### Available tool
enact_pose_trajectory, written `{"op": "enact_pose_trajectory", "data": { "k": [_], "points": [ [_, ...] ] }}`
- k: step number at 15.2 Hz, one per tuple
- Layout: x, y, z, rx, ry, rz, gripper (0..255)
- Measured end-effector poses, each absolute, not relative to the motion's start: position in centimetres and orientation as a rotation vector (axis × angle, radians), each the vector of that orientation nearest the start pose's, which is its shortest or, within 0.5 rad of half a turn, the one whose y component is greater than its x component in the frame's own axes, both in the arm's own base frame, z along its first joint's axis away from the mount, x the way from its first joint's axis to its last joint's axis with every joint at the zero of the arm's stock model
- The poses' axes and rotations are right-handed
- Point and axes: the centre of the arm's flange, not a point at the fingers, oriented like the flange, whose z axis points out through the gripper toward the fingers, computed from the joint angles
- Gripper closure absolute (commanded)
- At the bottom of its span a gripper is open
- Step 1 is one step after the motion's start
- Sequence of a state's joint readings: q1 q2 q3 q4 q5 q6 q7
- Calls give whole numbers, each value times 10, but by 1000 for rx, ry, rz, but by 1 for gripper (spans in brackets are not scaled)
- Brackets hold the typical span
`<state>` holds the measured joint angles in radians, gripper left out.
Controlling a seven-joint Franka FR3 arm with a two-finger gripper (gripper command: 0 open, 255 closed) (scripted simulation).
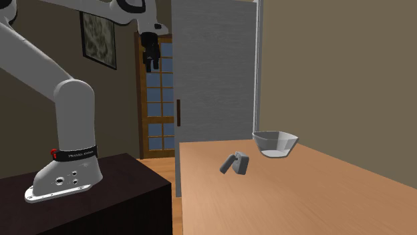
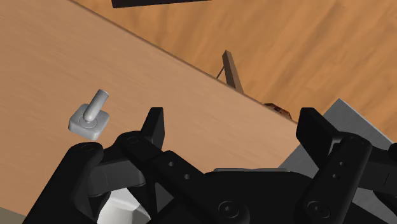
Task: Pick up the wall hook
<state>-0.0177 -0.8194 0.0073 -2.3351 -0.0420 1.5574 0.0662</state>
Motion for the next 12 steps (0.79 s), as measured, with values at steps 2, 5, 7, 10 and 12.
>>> {"op": "enact_pose_trajectory", "data": {
  "k": [2,5,7,10,12],
  "points": [
    [300,-12,605,-3182,135,-66,0],
    [317,-34,587,-3168,171,-56,0],
    [331,-54,571,-3156,198,-49,0],
    [351,-84,546,-3139,240,-38,0],
    [364,-100,529,-3127,267,-31,0]
  ]
}}
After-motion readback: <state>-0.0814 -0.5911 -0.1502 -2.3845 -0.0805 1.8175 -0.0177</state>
